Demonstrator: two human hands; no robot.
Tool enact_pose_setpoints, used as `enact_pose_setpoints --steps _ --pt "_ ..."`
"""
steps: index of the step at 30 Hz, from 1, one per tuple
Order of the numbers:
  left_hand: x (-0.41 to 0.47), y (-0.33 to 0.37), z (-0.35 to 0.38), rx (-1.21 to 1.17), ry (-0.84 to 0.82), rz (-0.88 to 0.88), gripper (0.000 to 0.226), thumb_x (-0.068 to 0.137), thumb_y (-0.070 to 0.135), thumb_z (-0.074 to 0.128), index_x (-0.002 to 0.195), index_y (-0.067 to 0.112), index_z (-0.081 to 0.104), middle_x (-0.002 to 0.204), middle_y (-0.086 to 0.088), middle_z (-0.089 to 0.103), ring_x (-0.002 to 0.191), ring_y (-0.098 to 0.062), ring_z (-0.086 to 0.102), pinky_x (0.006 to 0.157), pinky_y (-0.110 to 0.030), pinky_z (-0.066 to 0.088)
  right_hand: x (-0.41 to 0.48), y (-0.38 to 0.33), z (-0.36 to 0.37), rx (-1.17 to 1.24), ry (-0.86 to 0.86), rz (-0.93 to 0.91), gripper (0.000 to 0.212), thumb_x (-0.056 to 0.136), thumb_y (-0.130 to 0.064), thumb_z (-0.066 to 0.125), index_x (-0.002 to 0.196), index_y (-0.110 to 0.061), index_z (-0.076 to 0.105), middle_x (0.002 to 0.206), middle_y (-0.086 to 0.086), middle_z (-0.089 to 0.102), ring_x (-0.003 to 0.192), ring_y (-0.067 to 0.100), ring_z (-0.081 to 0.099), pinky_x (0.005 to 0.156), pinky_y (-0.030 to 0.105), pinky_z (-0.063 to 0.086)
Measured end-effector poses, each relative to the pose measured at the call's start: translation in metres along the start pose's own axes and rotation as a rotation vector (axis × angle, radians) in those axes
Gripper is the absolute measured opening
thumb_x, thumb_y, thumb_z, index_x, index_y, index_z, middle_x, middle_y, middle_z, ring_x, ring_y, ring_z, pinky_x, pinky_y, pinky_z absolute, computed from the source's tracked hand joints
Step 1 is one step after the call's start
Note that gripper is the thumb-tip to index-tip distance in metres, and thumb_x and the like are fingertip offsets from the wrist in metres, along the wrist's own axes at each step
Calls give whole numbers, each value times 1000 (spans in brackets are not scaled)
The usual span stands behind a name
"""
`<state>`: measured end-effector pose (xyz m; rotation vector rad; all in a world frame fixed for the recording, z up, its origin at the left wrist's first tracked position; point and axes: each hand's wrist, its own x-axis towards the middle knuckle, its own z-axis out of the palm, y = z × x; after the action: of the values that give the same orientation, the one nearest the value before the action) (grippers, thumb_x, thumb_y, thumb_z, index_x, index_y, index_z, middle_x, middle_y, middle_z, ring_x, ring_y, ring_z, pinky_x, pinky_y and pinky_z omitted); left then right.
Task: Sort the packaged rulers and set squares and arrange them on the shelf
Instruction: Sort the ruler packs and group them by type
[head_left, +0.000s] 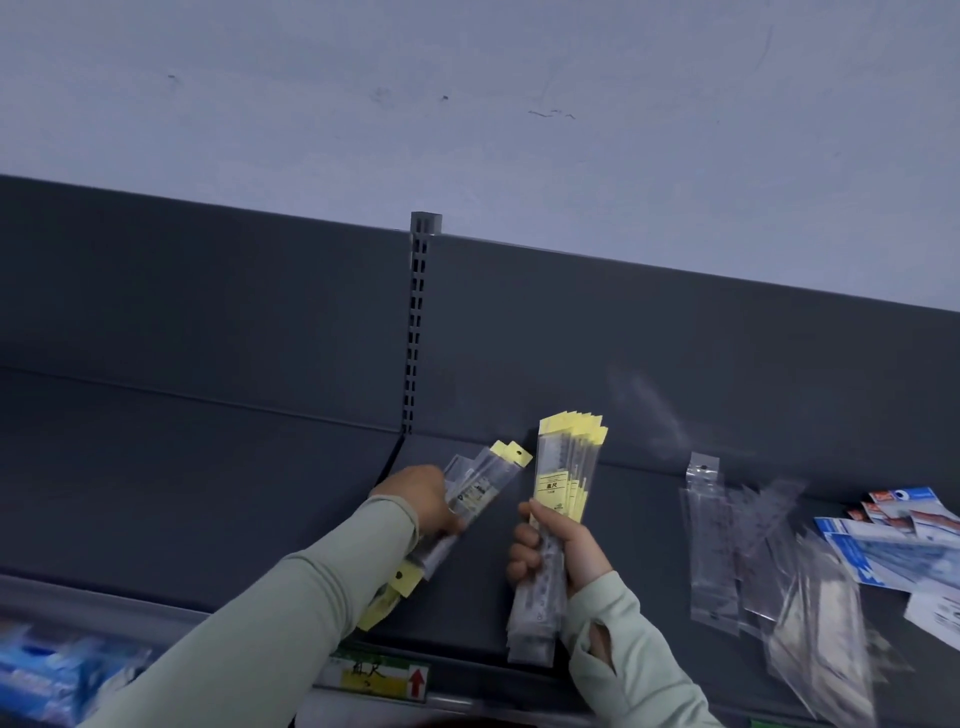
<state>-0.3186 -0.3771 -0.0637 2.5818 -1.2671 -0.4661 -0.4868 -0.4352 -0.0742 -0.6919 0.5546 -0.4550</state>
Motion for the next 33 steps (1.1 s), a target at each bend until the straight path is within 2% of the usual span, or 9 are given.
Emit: enact_pose_setpoints --steps 4,8,11,15,21,24,27,30,33 --pt "5 -4 -2 -141 104 -8 21 87 29 65 80 11 56 79 -5 58 70 -21 55 61 -28 42 0 0 0 1 15 16 19 94 -17 46 76 -11 49 46 -1 37 30 10 35 35 17 36" --pt "9 -6 -5 -263 255 -4 27 91 23 57 67 11 64 82 -2 70 74 -21 63 72 -34 54 1 -1 -1 -4 21 24 19 94 -18 46 76 -11 50 46 0 39 30 10 36 35 17 37" --pt "4 -5 -7 -348 435 22 28 90 20 54 69 16 71 76 3 71 73 -20 65 71 -33 56 5 0 -3 -13 28 25 16 92 -20 50 79 -10 51 47 0 41 31 11 38 36 19 38" --pt "-3 5 -7 -515 604 191 23 90 22 52 70 16 60 66 1 62 67 -21 59 63 -33 50 11 3 -2 -55 89 -20 21 90 -28 58 81 -9 53 53 3 48 35 13 44 37 22 40" --pt "-18 30 5 -581 381 481 19 85 25 65 67 30 63 70 15 65 72 -5 62 71 -28 53 19 1 -2 -226 219 -194 49 83 -50 62 106 -7 67 91 11 73 72 22 68 51 28 51" --pt "-24 37 12 -568 195 548 9 87 29 64 81 35 67 84 17 68 79 0 63 76 -22 51 19 0 -2 -171 125 -237 63 76 -57 61 113 -7 66 104 17 72 89 30 71 75 38 57" --pt "-23 38 14 -661 117 582 12 91 26 59 96 25 70 96 9 69 90 -7 64 87 -28 52 19 0 -4 -131 51 -248 82 60 -65 70 116 -5 66 111 21 68 103 34 66 98 50 47" --pt "-20 36 16 -670 98 587 4 87 20 67 86 21 70 85 7 70 82 -9 65 83 -32 55 21 1 -6 -147 73 -258 92 51 -67 77 117 -4 64 112 21 68 105 35 65 100 51 46" --pt "-22 37 14 -695 24 603 6 81 16 74 77 16 69 74 6 68 71 -6 62 74 -24 51 23 0 -7 -152 164 -258 80 58 -60 71 113 -2 64 108 20 69 101 35 67 95 48 50"
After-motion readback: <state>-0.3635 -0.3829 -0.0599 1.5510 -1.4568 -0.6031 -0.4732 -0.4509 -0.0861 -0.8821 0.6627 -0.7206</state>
